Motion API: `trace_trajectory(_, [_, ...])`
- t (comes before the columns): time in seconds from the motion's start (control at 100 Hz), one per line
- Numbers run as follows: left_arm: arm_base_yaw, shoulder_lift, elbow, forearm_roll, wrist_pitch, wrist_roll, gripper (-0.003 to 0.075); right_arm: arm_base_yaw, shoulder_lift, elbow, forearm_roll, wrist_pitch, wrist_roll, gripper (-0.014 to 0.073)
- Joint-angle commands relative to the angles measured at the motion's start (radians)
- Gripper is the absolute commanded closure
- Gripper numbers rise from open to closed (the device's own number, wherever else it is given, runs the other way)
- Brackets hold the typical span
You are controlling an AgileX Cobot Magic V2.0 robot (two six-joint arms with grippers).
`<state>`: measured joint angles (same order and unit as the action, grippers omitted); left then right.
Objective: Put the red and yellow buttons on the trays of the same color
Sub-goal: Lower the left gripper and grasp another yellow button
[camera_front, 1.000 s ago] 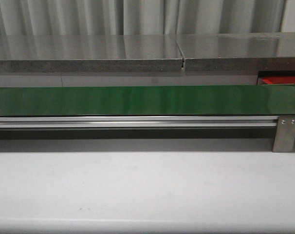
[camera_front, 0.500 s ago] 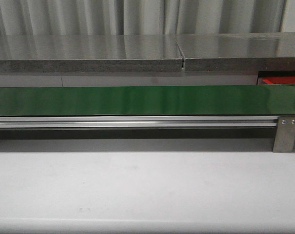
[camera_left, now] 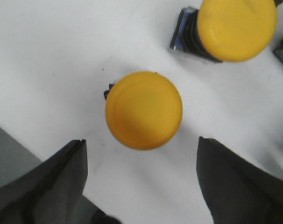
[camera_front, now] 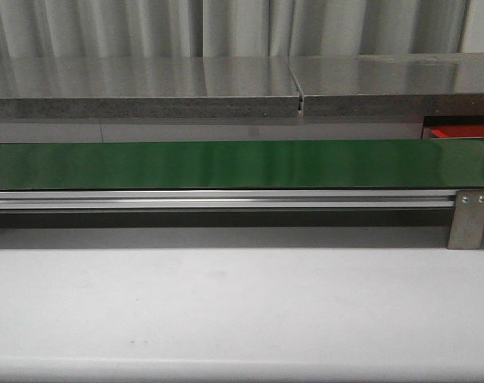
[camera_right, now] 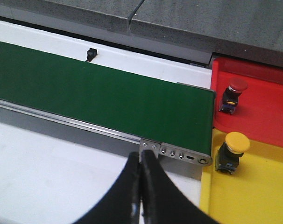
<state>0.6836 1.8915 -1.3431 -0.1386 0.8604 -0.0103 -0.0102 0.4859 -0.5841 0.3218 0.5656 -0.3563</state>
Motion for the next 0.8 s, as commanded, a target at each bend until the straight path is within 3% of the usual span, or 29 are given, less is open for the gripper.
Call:
trace_trajectory(0.0, [0.003,-0.026,-0.032,-0.003,-0.067,-0.012,0.0227,0.001,0.001,-0.025,0.016,-0.065,-0.008,0.0661])
trace_trajectory(0.2, [0.003,0.004,-0.032,-0.003,-0.138,-0.012,0.0251,0.001,0.001,-0.025,0.016,-0.065,-0.008,0.0661])
trace_trajectory(0.38, [0.003,0.004,-0.032,-0.003,-0.191,-0.011,0.0450,0.001,0.001,-0.025,0.016,-0.065,-0.008,0.0661])
trace_trajectory(0.51, [0.003,0.004,-0.032,-0.003,-0.187,0.003,0.0531,0.001,0.001,-0.025,0.016,-0.065,-0.008,0.0661])
trace_trajectory(0.79, [0.003,-0.097,-0.024,-0.005,-0.140,0.026,0.0548,0.001,0.001,-0.025,0.016,-0.065,-0.008,0.0661])
